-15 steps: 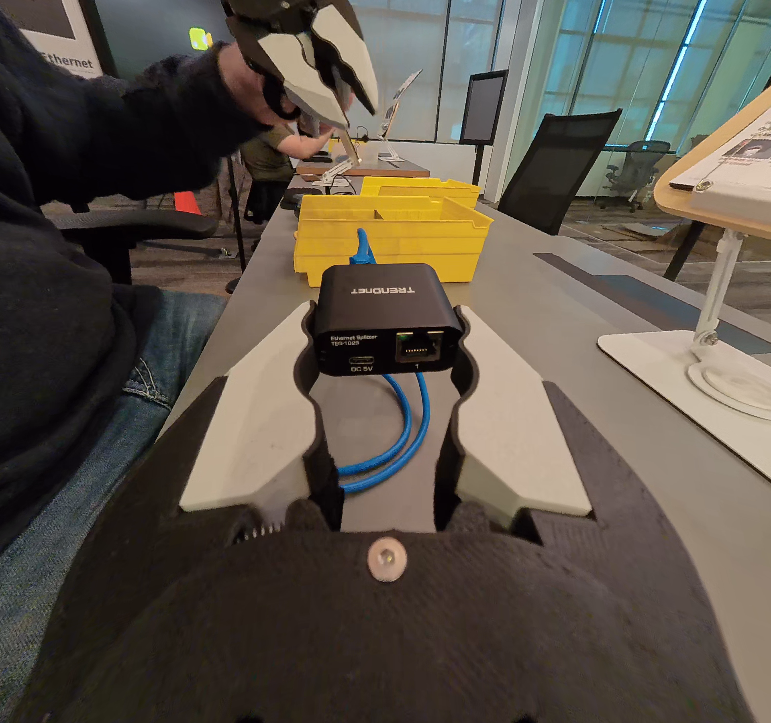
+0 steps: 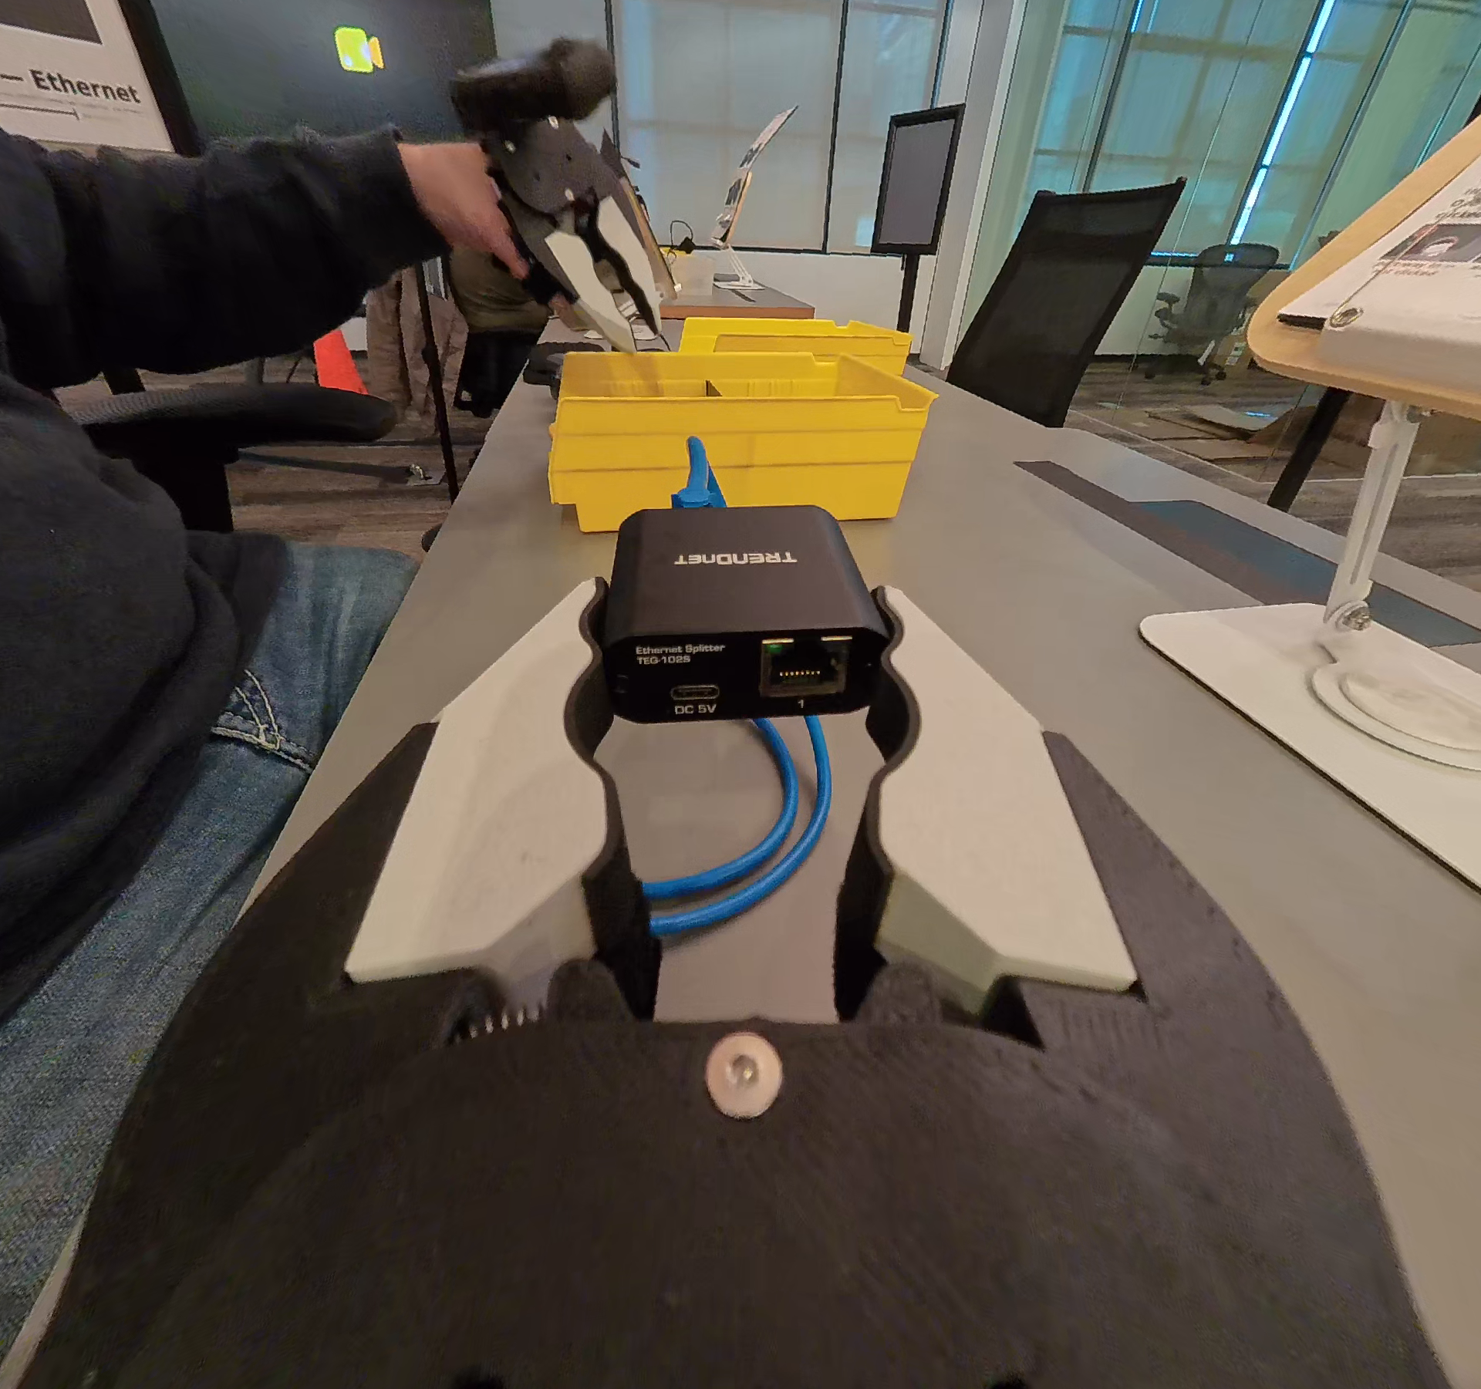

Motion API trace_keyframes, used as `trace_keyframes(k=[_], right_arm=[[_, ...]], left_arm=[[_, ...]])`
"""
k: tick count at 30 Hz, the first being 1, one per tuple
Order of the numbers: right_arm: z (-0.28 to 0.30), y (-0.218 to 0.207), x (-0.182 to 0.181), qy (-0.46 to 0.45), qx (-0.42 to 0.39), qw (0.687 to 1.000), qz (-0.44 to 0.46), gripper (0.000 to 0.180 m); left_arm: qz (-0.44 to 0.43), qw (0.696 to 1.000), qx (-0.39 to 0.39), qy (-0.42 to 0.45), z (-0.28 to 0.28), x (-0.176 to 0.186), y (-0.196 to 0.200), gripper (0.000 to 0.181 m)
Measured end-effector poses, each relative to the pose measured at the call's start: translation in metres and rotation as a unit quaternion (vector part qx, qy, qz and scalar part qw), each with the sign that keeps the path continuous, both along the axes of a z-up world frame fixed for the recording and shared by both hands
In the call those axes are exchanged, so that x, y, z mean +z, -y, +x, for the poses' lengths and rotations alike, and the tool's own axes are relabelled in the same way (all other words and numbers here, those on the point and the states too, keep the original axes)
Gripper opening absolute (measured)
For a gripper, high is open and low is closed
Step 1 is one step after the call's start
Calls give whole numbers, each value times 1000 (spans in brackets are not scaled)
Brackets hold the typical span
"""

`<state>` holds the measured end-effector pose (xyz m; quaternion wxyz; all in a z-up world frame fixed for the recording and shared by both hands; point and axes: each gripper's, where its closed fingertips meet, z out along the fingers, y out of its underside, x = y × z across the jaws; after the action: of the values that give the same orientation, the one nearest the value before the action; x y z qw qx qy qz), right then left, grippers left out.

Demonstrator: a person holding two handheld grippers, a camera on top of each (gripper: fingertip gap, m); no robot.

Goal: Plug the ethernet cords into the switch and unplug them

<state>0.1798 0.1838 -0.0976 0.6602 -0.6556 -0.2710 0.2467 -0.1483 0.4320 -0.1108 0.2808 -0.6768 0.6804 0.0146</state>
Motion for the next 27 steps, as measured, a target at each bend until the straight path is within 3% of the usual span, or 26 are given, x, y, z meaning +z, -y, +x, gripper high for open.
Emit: trace_keyframes(k=[9, 12, 14, 15, 21, 27], right_arm=[[1, 0, -3, 1, -2, 1000, -2, 63], [1, 0, -4, 3, 1, 1000, -3, 63], [1, 0, -4, 4, 0, 1000, -3, 63], [1, 0, -4, 4, 0, 1000, -3, 63], [3, 0, -4, 3, -2, 1000, -3, 63], [2, 0, -5, 4, -1, 1000, -4, 63]], left_arm=[[-79, 974, 162, -138, -53, -79, -34, 33], [-114, 964, 173, -167, -57, -97, -31, 32], [-121, 956, 176, -200, -63, -106, -31, 21], [-117, 954, 181, -208, -64, -107, -33, 14], [-113, 964, 182, -159, -55, -92, -37, 9], [-38, 984, 158, -74, -37, -42, -48, 6]])
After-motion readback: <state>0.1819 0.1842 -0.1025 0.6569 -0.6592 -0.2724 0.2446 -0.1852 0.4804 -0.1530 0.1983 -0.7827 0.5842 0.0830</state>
